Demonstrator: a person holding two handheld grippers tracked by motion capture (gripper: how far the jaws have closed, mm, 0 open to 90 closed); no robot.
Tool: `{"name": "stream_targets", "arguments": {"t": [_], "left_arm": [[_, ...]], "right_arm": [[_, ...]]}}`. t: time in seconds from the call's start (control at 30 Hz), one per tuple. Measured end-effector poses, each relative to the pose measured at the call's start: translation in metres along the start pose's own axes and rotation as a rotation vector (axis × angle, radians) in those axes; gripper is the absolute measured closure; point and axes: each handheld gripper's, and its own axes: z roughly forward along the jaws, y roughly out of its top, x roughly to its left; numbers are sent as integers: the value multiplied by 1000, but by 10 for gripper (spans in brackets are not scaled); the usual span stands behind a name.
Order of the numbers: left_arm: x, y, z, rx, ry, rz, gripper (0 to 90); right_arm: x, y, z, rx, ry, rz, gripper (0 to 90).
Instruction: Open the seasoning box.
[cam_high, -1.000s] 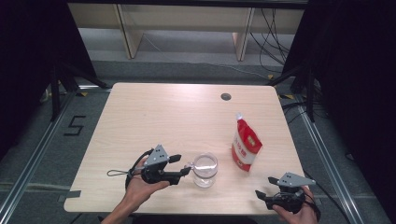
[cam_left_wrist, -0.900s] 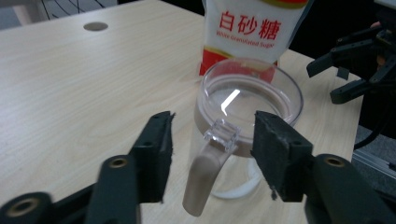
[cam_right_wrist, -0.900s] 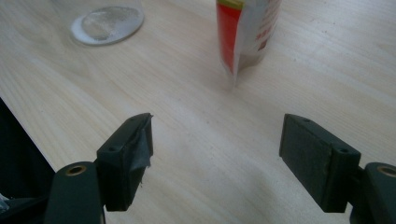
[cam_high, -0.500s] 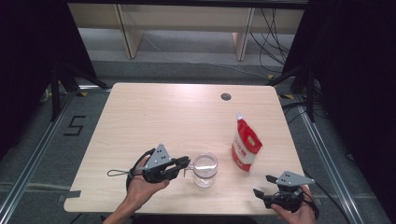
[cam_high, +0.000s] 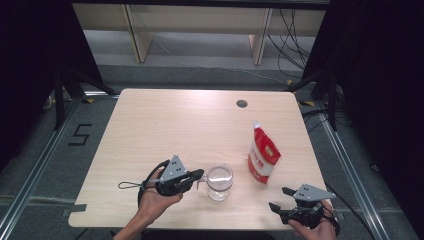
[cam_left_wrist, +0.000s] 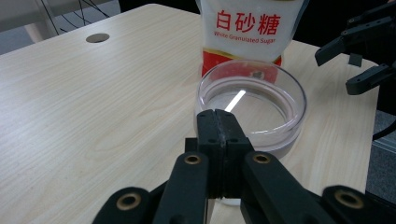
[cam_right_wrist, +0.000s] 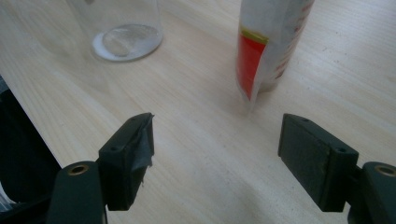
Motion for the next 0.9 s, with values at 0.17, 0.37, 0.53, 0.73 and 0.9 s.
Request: {"name": "stream_targets", "arguments": {"t": [0.17,0.37,0.53,0.73,0.9], "left_arm": [[1,0,0,4,6,23,891],[0,-1,0,-9,4,21,891],[0,-1,0,-10,5,14,891],[0,-1,0,-10,5,14,892],[1,-1,0,-9,1,29,892]], "right_arm": [[2,1,0,-10,12,0,295],[9,8,-2,-63,33,-66,372],[17,14,0,-97,51,-107,454],[24,20,4,-113,80,-128,482],[27,23,5,-123,82,-114,489]]}}
